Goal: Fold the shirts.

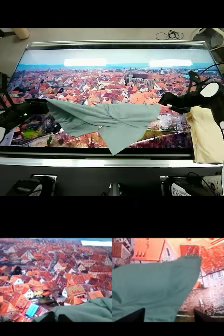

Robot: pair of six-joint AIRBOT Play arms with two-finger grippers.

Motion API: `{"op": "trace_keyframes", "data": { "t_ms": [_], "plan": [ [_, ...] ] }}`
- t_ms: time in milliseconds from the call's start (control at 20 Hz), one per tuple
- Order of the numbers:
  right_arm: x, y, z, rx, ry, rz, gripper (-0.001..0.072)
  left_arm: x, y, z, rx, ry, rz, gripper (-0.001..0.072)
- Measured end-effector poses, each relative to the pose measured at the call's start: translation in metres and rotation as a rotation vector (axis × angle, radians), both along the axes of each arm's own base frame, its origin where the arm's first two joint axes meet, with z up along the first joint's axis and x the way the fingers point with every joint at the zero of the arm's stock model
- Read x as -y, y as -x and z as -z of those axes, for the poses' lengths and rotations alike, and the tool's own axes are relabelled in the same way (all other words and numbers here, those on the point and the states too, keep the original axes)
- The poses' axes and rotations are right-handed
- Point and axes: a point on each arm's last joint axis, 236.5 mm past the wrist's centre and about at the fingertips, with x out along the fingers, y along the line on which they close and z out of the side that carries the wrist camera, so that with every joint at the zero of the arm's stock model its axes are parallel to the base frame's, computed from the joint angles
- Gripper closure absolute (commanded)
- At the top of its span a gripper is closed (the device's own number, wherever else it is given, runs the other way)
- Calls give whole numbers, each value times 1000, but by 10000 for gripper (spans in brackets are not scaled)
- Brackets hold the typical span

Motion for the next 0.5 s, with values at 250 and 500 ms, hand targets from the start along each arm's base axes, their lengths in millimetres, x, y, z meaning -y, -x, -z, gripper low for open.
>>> {"op": "trace_keyframes", "data": {
  "t_ms": [250,500],
  "plan": [
    [-15,62,49,-255,-20,-146,286,2,-2,14,-9,-17,13,682],
    [-65,101,96,-347,-215,-108,279,2,-2,16,-7,-23,16,682]
  ]
}}
